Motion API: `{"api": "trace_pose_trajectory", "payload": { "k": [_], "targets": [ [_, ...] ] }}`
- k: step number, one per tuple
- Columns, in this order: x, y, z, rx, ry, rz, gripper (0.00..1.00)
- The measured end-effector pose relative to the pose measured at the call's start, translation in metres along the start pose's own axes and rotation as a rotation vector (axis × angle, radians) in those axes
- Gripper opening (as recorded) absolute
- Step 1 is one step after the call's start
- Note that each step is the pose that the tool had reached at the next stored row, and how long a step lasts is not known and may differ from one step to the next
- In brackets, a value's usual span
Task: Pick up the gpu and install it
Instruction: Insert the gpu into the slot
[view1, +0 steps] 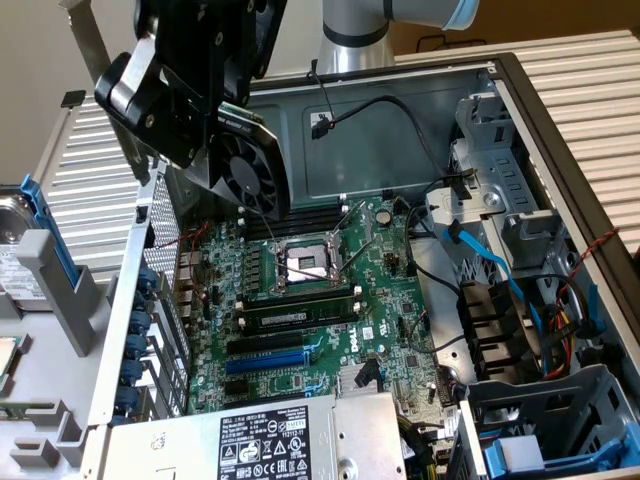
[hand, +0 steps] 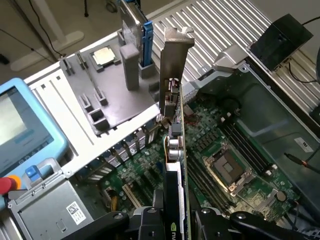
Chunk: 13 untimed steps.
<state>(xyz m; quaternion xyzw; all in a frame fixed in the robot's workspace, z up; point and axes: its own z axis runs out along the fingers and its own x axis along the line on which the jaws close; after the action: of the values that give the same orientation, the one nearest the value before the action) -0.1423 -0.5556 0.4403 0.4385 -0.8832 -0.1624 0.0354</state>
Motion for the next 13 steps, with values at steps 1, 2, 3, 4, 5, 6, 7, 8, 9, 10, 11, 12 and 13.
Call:
{"api": "trace_pose_trajectory", "payload": {
  "k": [1,2,3,4,5,6,7,8,9,10,11,12,13],
  "targets": [
    [-0.0001,-0.0001,0.0000,-0.0014,0.0055,-0.016,0.29],
    [0.0000,-0.0002,0.0001,-0.0027,0.0109,-0.032,0.29],
    [0.0000,-0.0002,0.0002,-0.0042,0.0167,-0.050,0.29],
    [0.0000,-0.0003,0.0002,-0.0057,0.0224,-0.067,0.29],
    [0.0000,-0.0003,0.0003,-0.0073,0.0287,-0.085,0.29],
    [-0.0001,-0.0004,0.0004,-0.0086,0.0344,-0.102,0.29],
    [-0.0002,-0.0006,0.0003,-0.0100,0.0399,-0.119,0.29],
    [-0.0006,-0.0011,0.0002,-0.0111,0.0443,-0.132,0.29],
    [-0.0012,-0.0018,0.0000,-0.0121,0.0474,-0.142,0.29],
    [-0.0020,-0.0028,-0.0003,-0.0128,0.0503,-0.150,0.29],
    [-0.0029,-0.0039,-0.0006,-0.0137,0.0527,-0.158,0.29],
    [-0.0038,-0.0051,-0.0008,-0.0146,0.0556,-0.167,0.29],
    [-0.0047,-0.0061,-0.0012,-0.0153,0.0587,-0.176,0.29]
  ]
}}
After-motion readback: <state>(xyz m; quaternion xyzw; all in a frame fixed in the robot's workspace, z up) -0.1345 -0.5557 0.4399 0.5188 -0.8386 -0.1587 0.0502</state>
